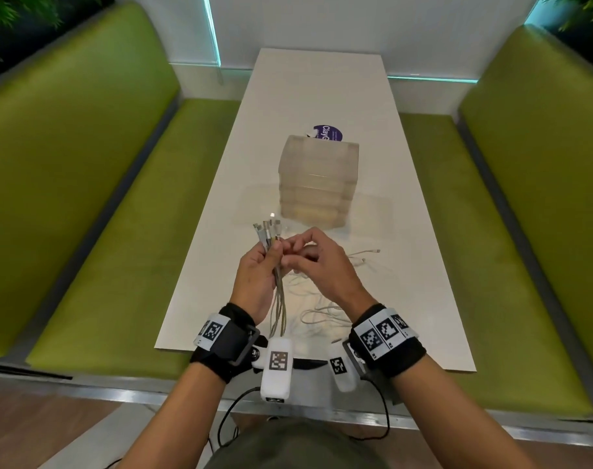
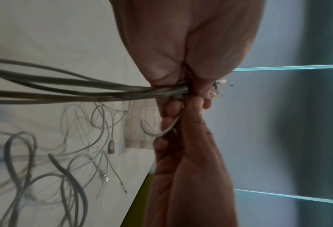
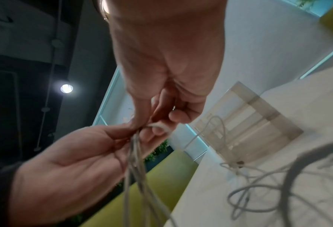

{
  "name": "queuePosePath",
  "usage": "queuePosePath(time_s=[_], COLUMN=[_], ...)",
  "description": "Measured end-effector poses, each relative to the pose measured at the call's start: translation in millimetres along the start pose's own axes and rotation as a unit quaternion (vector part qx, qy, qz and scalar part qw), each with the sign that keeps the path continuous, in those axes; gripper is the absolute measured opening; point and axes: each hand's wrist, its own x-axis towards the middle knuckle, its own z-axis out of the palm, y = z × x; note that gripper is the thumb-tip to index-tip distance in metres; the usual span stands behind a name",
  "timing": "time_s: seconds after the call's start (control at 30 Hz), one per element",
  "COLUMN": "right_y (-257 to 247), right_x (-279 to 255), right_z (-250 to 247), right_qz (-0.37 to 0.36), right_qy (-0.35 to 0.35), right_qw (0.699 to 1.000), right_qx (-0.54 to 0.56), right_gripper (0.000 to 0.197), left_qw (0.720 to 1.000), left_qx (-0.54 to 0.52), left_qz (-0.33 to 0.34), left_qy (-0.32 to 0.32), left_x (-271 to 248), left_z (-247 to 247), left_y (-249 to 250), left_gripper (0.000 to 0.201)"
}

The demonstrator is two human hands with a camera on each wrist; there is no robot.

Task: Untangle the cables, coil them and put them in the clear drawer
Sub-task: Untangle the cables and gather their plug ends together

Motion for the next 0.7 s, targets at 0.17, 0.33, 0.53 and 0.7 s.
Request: queuePosePath(time_s=[0.17,0.33,0.53,0.7], right_y=[22.3,40.5,48.1,17.5], right_x=[5.1,28.3,36.8,31.9], right_z=[-16.7,-28.1,-53.4,-36.5], right_qz=[-0.022,-0.001,0.027,-0.031], right_qy=[-0.102,-0.095,-0.036,-0.033], right_qw=[0.97,0.946,0.983,0.99], right_qx=[-0.22,-0.311,-0.181,-0.132], right_gripper=[0.011,0.015,0.021,0.022], left_qw=[0.998,0.994,0.978,0.99], left_qx=[-0.037,-0.075,-0.115,0.054], left_qz=[0.034,0.068,0.122,0.059], left_qy=[0.026,0.044,0.126,0.112], left_x=[10.1,4.3,9.0,11.4], left_z=[-19.4,-19.4,-46.6,-38.4], left_y=[9.9,23.8,52.9,28.5], left_gripper=[0.024,0.027,0.026,0.028])
